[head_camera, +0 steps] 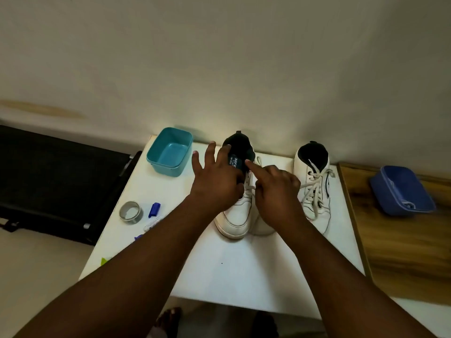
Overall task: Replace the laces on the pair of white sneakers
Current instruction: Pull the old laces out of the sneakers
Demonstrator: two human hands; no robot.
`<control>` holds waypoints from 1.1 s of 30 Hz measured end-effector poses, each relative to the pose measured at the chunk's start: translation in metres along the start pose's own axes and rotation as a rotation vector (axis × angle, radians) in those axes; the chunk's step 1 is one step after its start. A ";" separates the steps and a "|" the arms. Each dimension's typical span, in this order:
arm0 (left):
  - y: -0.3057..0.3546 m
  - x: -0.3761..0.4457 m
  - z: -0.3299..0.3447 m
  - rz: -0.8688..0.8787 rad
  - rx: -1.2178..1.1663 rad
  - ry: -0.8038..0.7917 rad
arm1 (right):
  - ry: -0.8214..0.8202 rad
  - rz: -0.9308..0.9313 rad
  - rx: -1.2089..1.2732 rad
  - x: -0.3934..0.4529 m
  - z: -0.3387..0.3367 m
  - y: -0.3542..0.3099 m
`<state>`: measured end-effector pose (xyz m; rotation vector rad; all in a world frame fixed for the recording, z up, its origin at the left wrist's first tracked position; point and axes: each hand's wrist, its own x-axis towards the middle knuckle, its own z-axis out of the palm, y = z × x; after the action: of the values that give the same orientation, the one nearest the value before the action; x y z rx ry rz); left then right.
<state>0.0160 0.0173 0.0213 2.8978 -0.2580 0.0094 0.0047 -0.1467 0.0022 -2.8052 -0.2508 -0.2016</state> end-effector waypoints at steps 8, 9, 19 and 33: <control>-0.006 0.000 -0.005 -0.009 -0.031 -0.004 | 0.037 -0.089 0.099 0.006 0.005 0.004; -0.004 -0.001 -0.005 -0.058 -0.048 0.014 | 0.040 -0.090 0.141 0.006 0.005 0.004; -0.003 -0.003 -0.007 0.082 -0.018 -0.019 | 0.037 -0.095 0.263 0.003 0.004 0.004; -0.020 -0.007 0.005 0.075 -0.058 0.121 | 0.057 -0.078 0.252 0.005 0.003 0.003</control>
<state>0.0127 0.0366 0.0112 2.8152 -0.3389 0.1863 0.0104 -0.1478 -0.0004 -2.5383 -0.3471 -0.2488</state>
